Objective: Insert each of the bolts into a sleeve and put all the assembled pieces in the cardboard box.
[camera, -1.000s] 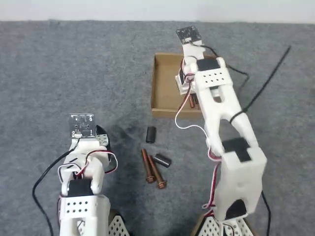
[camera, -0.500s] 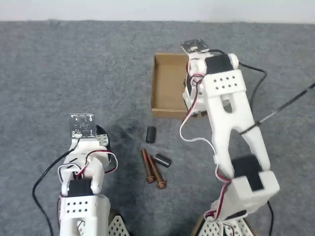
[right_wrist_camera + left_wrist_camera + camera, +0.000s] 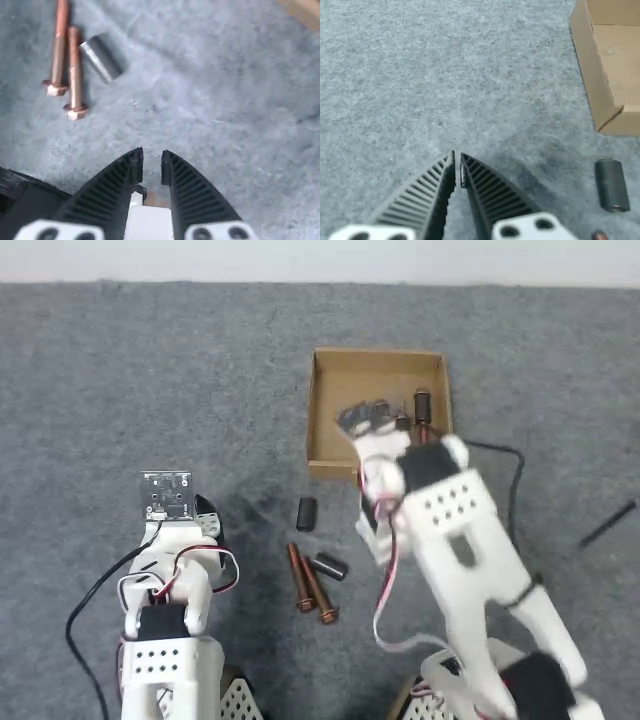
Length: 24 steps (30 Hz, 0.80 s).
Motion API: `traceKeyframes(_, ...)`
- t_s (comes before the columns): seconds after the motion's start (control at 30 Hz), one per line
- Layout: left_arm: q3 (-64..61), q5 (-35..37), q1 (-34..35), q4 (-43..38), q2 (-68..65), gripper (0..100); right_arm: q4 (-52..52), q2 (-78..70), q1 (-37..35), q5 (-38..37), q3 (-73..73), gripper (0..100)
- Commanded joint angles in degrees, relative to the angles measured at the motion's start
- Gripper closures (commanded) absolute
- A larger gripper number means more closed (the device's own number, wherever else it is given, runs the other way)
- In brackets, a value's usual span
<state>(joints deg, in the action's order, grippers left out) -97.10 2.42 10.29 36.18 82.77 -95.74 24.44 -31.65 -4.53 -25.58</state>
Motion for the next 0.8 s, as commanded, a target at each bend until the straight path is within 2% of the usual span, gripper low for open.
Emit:
traceKeyframes(0.0, 0.5, -0.5, -0.2, 0.1, 1.7, 98, 2.9, 8.7, -4.0, -1.2, -5.1, 95.4)
traceKeyframes(0.3, 0.5, -0.5, -0.3, 0.2, 1.7, 98, 16.7, 14.9, -11.6, -1.3, -19.2, 95.0)
traceKeyframes(0.43, 0.5, -0.5, -0.3, 0.1, 1.7, 98, 21.5, 13.5, -12.2, -1.9, -22.0, 87.3)
traceKeyframes(0.5, 0.5, -0.5, -0.3, 0.1, 1.7, 98, 22.8, 12.2, -12.2, -4.7, -22.2, 84.1)
traceKeyframes(0.6, 0.5, -0.5, -0.3, 0.1, 1.7, 98, 24.7, 9.3, -12.2, -7.6, -22.3, 84.6)
traceKeyframes(0.77, 0.5, -0.5, -0.3, 0.1, 1.7, 98, 29.1, 3.0, -13.8, -8.0, -22.3, 85.3)
